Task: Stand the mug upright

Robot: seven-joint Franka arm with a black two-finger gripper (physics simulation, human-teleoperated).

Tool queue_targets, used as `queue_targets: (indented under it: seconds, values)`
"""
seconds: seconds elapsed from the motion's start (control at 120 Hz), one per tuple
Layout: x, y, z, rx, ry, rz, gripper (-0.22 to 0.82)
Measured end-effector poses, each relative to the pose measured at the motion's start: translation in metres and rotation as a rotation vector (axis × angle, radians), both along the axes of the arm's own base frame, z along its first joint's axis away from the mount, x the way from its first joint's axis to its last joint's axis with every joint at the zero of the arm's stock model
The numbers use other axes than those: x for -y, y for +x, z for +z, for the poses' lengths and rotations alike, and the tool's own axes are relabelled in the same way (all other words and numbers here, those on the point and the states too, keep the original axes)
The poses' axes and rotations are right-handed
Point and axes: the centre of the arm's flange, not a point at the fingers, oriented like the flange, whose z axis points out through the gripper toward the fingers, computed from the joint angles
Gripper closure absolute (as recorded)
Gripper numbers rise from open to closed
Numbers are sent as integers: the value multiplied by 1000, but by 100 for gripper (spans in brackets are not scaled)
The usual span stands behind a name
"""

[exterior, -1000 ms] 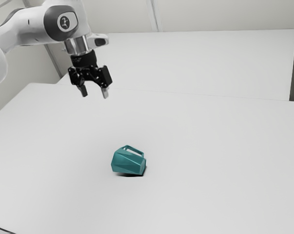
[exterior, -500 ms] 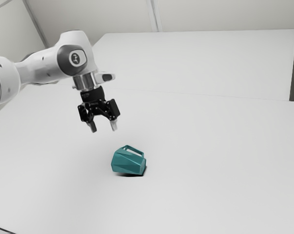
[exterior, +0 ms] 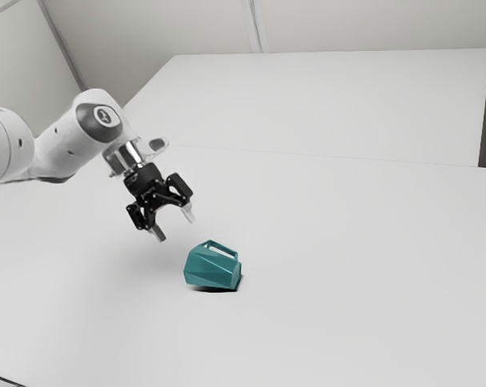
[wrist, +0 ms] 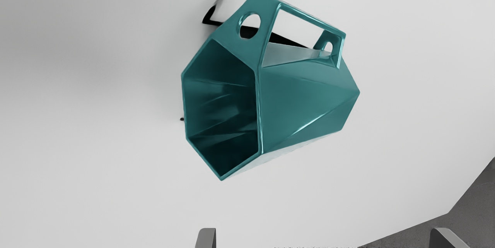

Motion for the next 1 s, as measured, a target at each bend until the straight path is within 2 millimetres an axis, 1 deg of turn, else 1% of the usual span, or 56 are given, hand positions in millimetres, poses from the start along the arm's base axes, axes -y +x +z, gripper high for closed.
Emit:
queue_targets:
  seconds: [0.158,0.233,0.342,0.425,0.575,0.675,0.85,1.0]
  values:
    - [4,-11,-23,-20,-71,1,0]
    - [3,-13,-27,-13,-97,-1,0]
    - [4,-13,-31,8,-126,-17,0]
    - [-4,-13,-35,24,-140,-20,0]
    - [-5,-11,-49,36,-162,-45,0]
    - [-10,-10,-56,55,-179,-52,0]
    - [-11,-8,-71,82,-212,-72,0]
    - [-10,-4,-74,124,-234,-86,0]
